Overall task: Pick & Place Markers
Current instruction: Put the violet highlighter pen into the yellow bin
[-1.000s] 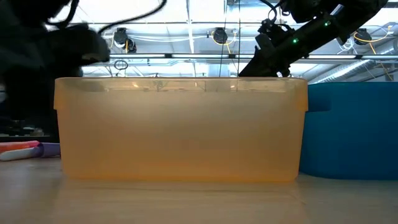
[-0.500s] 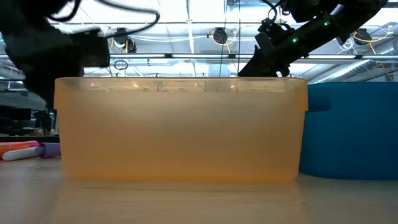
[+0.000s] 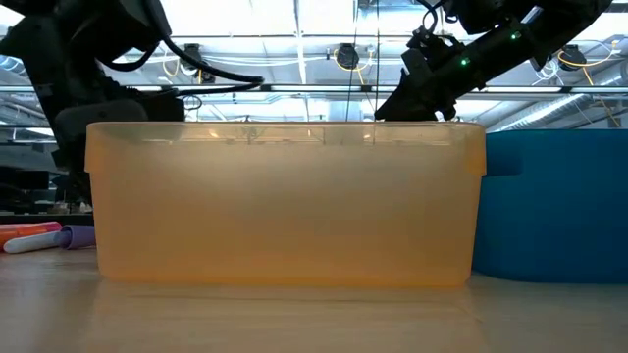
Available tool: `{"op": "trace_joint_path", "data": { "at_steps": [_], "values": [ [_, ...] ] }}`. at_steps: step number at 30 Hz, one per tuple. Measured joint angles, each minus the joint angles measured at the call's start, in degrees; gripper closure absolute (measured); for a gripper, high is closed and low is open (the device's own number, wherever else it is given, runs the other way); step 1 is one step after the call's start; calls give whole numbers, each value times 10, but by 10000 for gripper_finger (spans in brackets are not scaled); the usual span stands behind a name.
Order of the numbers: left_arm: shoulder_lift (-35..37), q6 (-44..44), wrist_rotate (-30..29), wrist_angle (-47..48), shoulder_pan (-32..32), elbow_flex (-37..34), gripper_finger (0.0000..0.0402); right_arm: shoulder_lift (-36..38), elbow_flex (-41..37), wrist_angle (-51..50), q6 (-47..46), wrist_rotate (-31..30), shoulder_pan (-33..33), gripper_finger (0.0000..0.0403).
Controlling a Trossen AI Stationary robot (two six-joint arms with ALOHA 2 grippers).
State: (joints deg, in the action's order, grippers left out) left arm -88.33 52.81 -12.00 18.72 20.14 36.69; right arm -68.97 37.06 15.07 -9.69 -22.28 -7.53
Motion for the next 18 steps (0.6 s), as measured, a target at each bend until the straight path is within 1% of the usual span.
{"op": "trace_joint_path", "data": {
  "at_steps": [2,5,7,10,12,13,15,18],
  "values": [
    [0,4,4,14,0,0,132,0,0,0,0,0,0,203],
    [-1,22,4,37,0,0,170,0,0,-1,0,0,0,203],
    [-1,33,1,48,-1,0,208,0,0,-1,0,0,0,204],
    [-1,35,1,55,-5,-1,277,0,0,0,0,0,0,206],
    [-1,35,8,57,-11,-1,324,0,0,0,-1,0,0,206],
    [-1,35,13,57,-14,-1,340,0,0,0,-1,0,0,206],
    [0,31,22,56,-20,-1,342,0,0,0,-1,0,0,206],
    [10,-2,33,56,-23,-3,342,0,0,0,-1,0,0,206]
  ]
}}
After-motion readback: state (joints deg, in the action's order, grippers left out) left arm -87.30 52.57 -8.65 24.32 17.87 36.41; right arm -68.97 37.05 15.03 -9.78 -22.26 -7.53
